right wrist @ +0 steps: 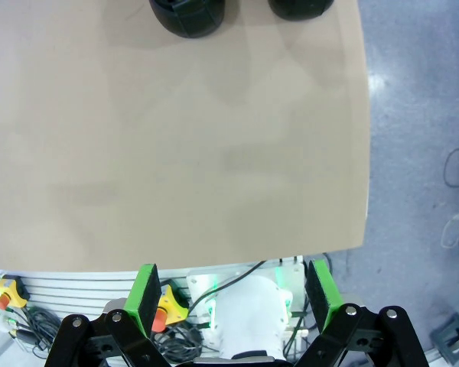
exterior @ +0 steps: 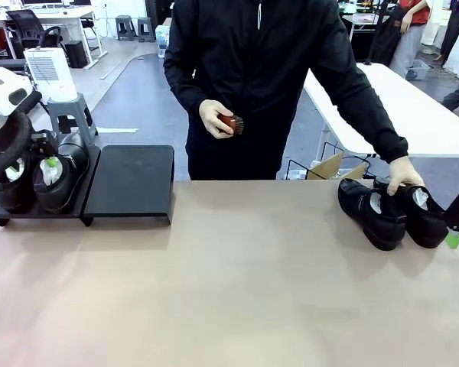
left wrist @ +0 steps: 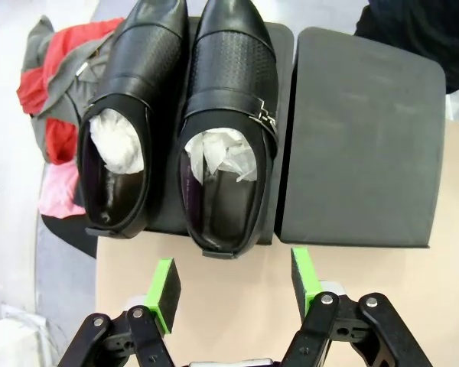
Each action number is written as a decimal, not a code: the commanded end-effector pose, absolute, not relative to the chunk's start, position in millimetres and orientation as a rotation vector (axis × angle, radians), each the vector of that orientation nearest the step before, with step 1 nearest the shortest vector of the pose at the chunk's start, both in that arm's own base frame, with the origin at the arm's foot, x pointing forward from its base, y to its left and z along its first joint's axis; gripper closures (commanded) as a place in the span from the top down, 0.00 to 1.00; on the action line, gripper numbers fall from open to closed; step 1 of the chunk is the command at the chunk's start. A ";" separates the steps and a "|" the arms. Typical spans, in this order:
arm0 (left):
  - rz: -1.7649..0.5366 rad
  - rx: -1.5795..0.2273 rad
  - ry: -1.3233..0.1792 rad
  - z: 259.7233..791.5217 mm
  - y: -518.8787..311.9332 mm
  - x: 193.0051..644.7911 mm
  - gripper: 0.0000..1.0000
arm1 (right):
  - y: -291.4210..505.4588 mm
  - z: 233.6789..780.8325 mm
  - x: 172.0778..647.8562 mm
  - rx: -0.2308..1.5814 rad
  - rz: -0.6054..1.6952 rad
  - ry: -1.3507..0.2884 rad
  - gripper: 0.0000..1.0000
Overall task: Organize the shoes by placing them on the stand.
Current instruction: Pick up one Shoe and place it in the middle of the table.
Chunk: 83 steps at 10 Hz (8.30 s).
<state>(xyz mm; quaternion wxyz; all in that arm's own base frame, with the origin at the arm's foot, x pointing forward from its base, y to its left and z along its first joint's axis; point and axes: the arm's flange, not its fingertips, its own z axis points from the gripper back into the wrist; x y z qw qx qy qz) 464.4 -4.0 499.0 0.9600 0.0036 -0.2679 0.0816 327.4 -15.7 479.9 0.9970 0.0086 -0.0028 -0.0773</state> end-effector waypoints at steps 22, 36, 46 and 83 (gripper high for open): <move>-0.035 -0.275 -0.275 560.7 -110.7 326.1 0.76 | 60.8 463.4 435.3 0.009 0.200 -0.109 1.00; -0.035 -0.275 -0.275 560.7 -110.7 326.1 0.76 | -8.6 414.5 544.9 -0.044 0.010 -0.099 1.00; -0.035 -0.275 -0.275 560.7 -110.7 326.1 0.76 | -18.5 395.6 554.1 -0.015 -0.043 -0.083 0.71; -0.035 -0.275 -0.275 560.7 -110.7 326.1 0.76 | 269.8 382.3 383.8 0.070 -0.006 -0.157 0.00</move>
